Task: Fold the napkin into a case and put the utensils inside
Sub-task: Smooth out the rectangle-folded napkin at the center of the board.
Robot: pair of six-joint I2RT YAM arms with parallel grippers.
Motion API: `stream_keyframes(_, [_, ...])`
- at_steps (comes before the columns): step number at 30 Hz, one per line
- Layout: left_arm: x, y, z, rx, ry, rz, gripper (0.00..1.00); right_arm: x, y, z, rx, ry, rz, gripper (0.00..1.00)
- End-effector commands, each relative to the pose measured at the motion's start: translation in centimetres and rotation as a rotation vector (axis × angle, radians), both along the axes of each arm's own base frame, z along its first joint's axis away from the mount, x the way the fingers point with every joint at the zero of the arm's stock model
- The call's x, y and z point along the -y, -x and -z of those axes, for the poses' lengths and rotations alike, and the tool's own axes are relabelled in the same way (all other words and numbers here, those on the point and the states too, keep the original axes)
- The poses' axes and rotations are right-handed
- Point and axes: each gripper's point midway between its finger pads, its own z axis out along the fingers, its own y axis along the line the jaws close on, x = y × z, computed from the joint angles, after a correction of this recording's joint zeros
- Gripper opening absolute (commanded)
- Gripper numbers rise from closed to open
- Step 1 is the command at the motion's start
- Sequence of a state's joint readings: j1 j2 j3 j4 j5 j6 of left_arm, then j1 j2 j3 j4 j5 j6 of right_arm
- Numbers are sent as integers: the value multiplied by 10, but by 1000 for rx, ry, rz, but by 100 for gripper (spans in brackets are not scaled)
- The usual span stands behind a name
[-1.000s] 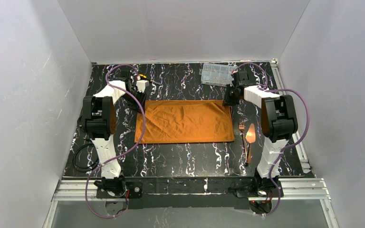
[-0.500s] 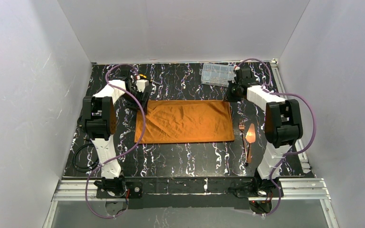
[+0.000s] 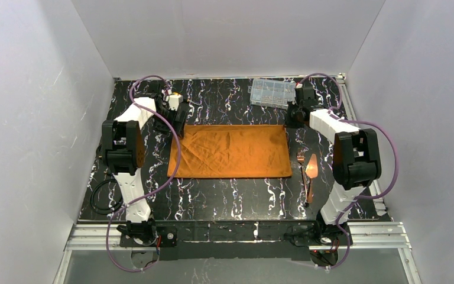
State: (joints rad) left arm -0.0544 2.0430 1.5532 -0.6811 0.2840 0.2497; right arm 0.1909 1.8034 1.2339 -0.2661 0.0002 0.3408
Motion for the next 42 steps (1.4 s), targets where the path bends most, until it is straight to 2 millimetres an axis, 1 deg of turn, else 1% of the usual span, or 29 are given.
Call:
stream_keyframes(1, [1,-3,-6,5,3,-18,79,4,-3,-16,43,10,10,1])
stream_keyframes(4, [10,0,-2,-26,51,-20,66,2,-3,-15,41,0,10,1])
stream_keyframes(11, [15,-5,9,-57,78,-31,49,4,-2,-17,45,3,17,1])
stream_keyframes(17, [13,-8,14,-65,68,-40,43,2,-4,-19,50,-2,14,1])
stream_keyframes(19, [11,-9,12,-55,54,-33,40,2,-5,-19,51,-2,15,1])
stream_keyframes(22, [7,-10,9,-36,32,-26,39,2,-6,-19,51,-4,16,1])
stream_keyframes(25, [7,-12,3,-3,35,-19,38,3,-9,-20,58,2,18,1])
stream_keyframes(27, [9,-14,0,7,45,-19,34,4,-10,-20,59,8,23,1])
stream_keyframes(29, [11,-14,0,5,54,-15,27,5,-11,-20,60,13,27,1])
stream_keyframes(35, [11,-12,-6,13,58,-9,26,9,-14,-26,73,34,38,1])
stream_keyframes(40, [1,-25,-19,75,33,-42,27,11,-16,-28,83,41,47,1])
stream_keyframes(42, [1,-30,-24,91,31,-46,26,11,-19,-28,84,45,50,1])
